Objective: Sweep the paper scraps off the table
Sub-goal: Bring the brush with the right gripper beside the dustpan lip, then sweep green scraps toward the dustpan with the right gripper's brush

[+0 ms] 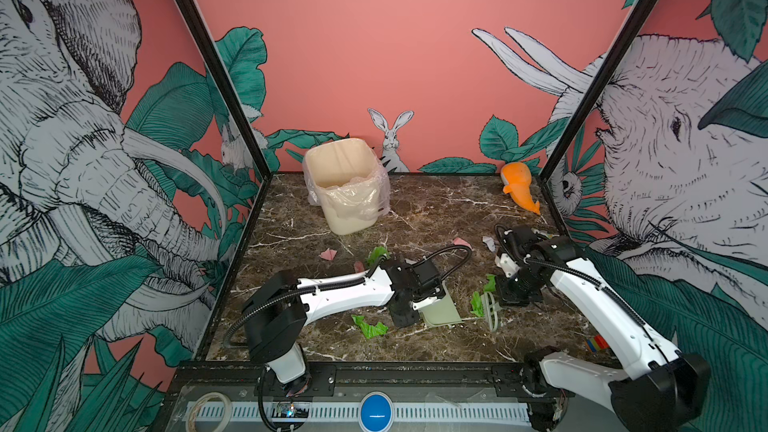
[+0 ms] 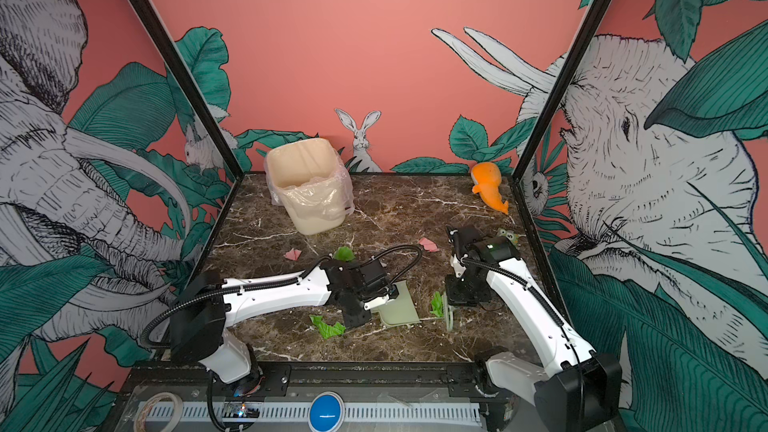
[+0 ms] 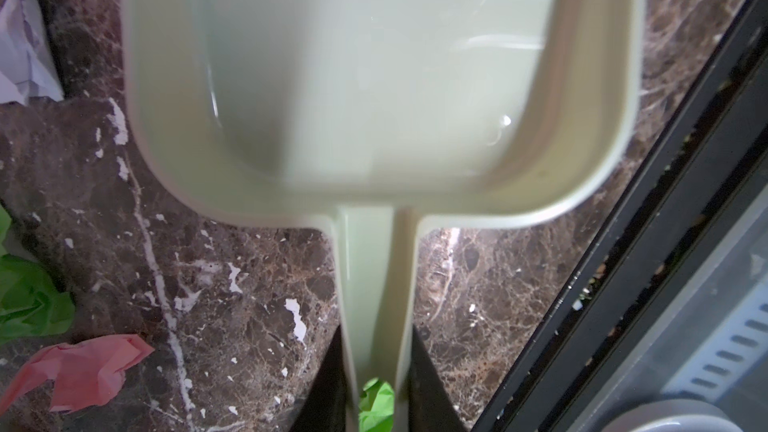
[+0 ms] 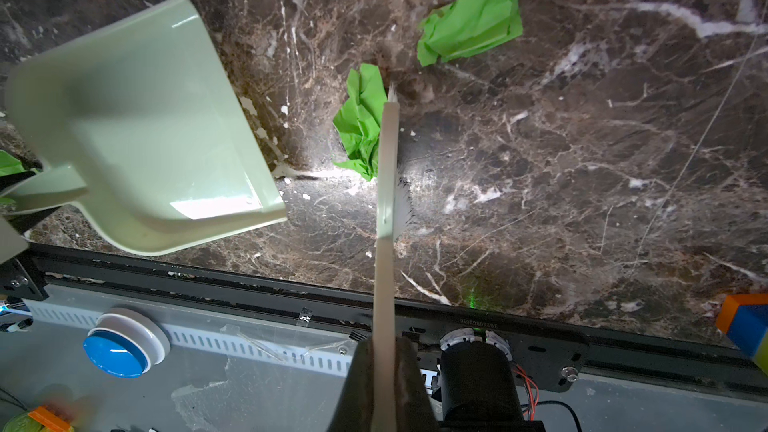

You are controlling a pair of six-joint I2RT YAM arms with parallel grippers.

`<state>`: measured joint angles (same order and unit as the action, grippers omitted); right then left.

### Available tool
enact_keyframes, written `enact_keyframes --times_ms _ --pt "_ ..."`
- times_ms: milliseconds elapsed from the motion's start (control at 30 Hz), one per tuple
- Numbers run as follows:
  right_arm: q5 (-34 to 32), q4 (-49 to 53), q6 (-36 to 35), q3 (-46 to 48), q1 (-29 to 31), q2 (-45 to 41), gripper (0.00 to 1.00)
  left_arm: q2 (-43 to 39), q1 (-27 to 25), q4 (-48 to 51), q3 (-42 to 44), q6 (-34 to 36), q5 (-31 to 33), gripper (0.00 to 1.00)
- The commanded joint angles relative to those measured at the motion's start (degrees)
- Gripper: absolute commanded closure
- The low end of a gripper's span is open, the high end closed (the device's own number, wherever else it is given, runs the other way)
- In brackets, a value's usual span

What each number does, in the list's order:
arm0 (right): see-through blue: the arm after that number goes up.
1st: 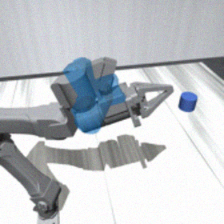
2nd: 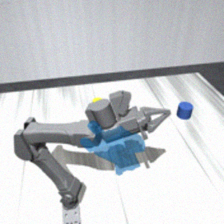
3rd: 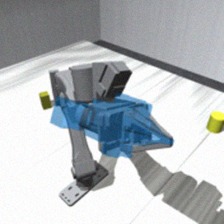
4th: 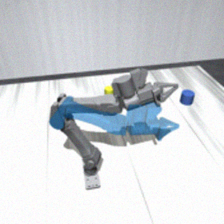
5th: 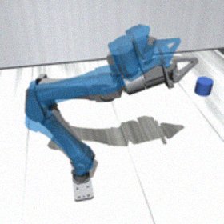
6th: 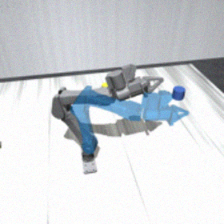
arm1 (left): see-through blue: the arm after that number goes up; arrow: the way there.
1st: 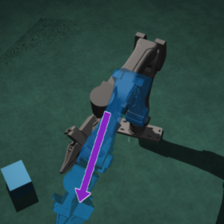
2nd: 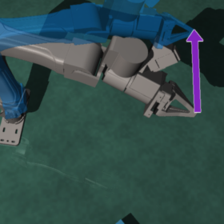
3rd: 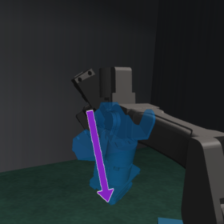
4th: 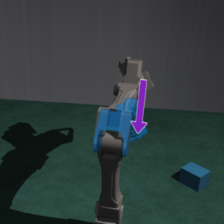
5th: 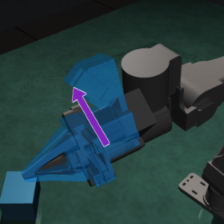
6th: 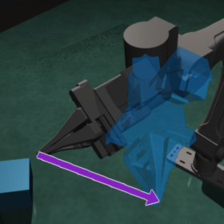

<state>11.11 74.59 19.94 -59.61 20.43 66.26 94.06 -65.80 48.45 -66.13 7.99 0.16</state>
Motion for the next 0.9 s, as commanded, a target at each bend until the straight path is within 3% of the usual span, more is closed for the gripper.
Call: enact_keyframes --times_ms 0,100,333,867 --pt "1.36 -1.61 0.66 -0.93 1.58 0.73 1.00 -0.33 -0.21 -0.46 0.95 -0.17 0.36 0.94" --pt "1.49 -1.53 0.89 -1.74 2.59 0.76 1.00 -0.14 -0.21 -0.37 1.00 -0.31 0.10 0.94" --pt "-6.09 4.89 -2.23 -4.71 2.38 0.91 1.00 -0.07 -0.38 -0.41 1.21 -0.24 -0.16 0.94" --pt "-5.58 1.30 -2.80 -6.35 2.60 5.04 1.00 1.80 -1.44 -2.13 0.17 -0.38 1.59 0.94"
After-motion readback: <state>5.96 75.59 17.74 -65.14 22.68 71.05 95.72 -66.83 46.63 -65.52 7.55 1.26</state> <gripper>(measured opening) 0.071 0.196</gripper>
